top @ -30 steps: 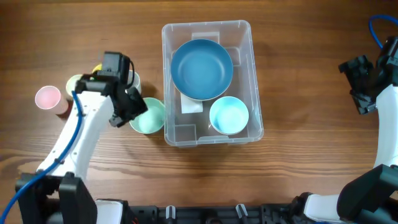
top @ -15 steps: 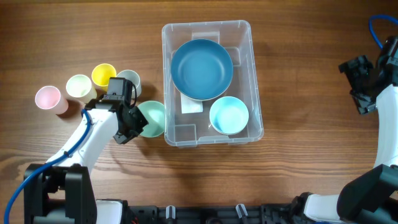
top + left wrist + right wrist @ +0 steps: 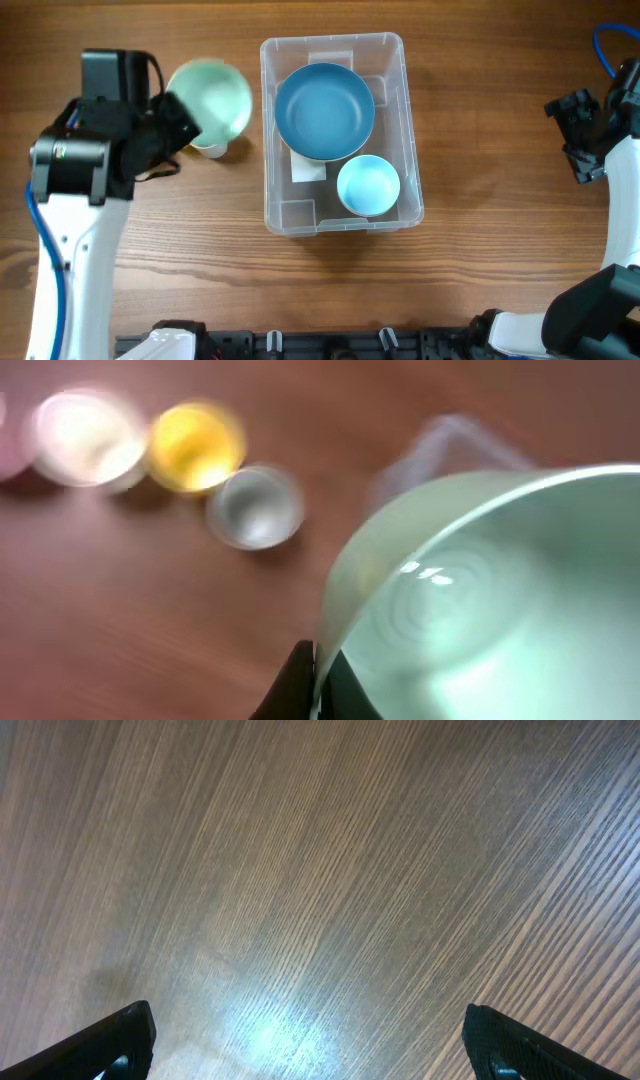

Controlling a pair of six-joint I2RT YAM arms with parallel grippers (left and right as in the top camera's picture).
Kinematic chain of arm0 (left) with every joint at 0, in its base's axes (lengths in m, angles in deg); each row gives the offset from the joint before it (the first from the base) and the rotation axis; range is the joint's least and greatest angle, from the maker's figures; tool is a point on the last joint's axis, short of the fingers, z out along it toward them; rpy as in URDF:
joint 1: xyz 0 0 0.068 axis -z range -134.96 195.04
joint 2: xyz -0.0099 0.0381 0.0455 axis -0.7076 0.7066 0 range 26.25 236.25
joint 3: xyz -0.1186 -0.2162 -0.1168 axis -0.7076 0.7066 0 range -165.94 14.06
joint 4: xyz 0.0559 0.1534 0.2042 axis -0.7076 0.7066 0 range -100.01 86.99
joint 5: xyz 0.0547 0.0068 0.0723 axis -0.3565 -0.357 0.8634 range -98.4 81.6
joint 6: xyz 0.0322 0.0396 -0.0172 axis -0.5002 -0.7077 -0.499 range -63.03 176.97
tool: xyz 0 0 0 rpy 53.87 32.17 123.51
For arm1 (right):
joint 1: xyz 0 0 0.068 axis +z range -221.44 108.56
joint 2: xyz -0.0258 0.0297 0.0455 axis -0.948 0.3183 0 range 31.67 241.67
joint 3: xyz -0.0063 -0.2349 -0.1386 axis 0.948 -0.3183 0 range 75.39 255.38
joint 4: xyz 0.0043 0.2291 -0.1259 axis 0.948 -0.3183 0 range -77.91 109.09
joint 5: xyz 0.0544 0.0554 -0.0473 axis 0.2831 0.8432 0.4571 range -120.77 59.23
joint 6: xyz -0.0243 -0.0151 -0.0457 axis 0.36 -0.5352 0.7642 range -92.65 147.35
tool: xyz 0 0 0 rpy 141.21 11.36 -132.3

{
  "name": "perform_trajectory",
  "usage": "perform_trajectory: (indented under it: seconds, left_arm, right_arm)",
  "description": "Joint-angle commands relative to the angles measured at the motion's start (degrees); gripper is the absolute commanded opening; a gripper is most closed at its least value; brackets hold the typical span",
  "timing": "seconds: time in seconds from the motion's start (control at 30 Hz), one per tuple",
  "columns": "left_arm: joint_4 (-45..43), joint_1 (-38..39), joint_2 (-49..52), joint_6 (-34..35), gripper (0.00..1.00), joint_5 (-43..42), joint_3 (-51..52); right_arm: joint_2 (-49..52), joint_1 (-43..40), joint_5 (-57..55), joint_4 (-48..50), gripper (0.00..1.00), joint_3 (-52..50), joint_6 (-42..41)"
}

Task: Pack container
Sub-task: 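Grasp the green bowl with the left gripper and lift it, then lower the green bowl onto the container's bowl stack and release, then move the left gripper to the pink cup and grasp it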

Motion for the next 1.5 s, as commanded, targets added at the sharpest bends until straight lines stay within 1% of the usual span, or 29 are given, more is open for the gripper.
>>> perform_trajectory:
  seconds: [0.0,0.13,0.23,0.43,0.47,0.5,0.53,0.57,0.6,0.67,0.77,0.83,0.87,0.9,0.97,1.0,1.03,1.17,1.2,1.27,1.43,1.47]
  left_arm:
    - [-3.04,9.84,3.48,-1.66,0.04,-2.05,0.37]
    - [-6.51,22.69,12.09,-1.77,0.04,-2.03,1.44]
    - [-7.67,29.59,19.74,-1.75,0.04,-0.22,1.44]
    - [-8.26,34.86,29.53,-1.77,0.05,-0.22,1.44]
    - [-8.28,34.95,29.81,-1.77,0.11,-0.22,1.44]
    - [-8.31,34.93,29.81,-1.79,0.37,-0.20,1.42]
    - [-7.61,34.18,29.27,-2.23,0.46,0.59,0.59]
    - [-6.29,33.29,28.74,-2.23,0.46,1.44,-0.37]
    - [-4.50,32.15,27.78,-2.19,0.41,2.49,-1.68]
    - [-0.44,28.48,24.76,-2.16,0.41,5.27,-4.63]
    - [1.99,20.48,18.34,-2.16,0.53,9.68,-6.19]
    - [2.84,12.28,14.16,-2.16,0.60,13.03,-6.19]
    - [3.69,3.37,11.80,-2.19,0.63,14.32,-6.19]
    - [4.17,-1.36,11.21,-2.19,0.64,14.32,-6.19]
    - [4.90,-10.95,11.19,-2.16,0.65,14.08,-6.16]
    - [4.92,-16.76,11.82,-2.16,0.65,12.74,-5.95]
    - [4.87,-23.54,13.00,-2.19,0.64,9.62,-5.55]
    - [4.76,-39.82,19.80,-2.21,0.61,3.10,-5.20]
    - [4.13,-42.47,21.97,-2.82,0.61,1.84,-5.20]
    - [2.45,-45.29,25.99,-6.43,0.58,-2.29,-5.20]
    - [-0.83,-47.78,35.82,-6.99,0.56,-2.82,-5.20]
    - [-2.32,-47.80,37.46,-8.79,0.55,-4.09,-5.20]
  right_arm:
    - [0.59,-0.07,0.28,0.13,0.99,0.15,-0.79]
    - [0.59,-0.07,0.28,0.13,1.00,0.15,-0.79]
    - [0.59,-0.07,0.28,0.13,1.00,0.15,-0.76]
    - [0.59,-0.07,0.28,0.13,1.00,0.15,-0.79]
    - [0.59,-0.07,0.28,0.13,1.00,0.15,-0.79]
    - [0.59,-0.07,0.28,0.13,1.00,0.15,-0.79]
    - [0.59,-0.07,0.28,0.13,0.99,0.15,-0.79]
    - [0.59,-0.07,0.28,0.13,0.99,0.15,-0.79]
    - [0.59,-0.07,0.28,0.13,1.00,0.15,-0.79]
    - [0.59,-0.07,0.28,0.13,1.00,0.15,-0.79]
    - [0.59,-0.07,0.28,0.13,1.00,0.15,-0.79]
    - [0.59,-0.07,0.28,0.13,1.00,0.15,-0.79]
    - [0.59,-0.07,0.28,0.15,1.00,0.15,-0.79]
    - [0.59,-0.07,0.28,0.13,1.00,0.15,-0.81]
    - [0.59,-0.07,0.28,0.13,1.00,0.15,-0.79]
    - [0.59,-0.07,0.28,0.13,1.00,0.15,-0.79]
    - [0.59,-0.07,0.28,0.13,1.00,0.15,-0.79]
    - [0.59,-0.07,0.28,0.13,1.00,0.15,-0.79]
    - [0.59,-0.07,0.28,0.13,1.00,0.17,-0.79]
    - [0.59,-0.07,0.28,0.13,1.00,0.15,-0.79]
    - [0.59,-0.07,0.28,0.13,1.00,0.15,-0.76]
    - [0.59,-0.07,0.28,0.13,1.00,0.15,-0.79]
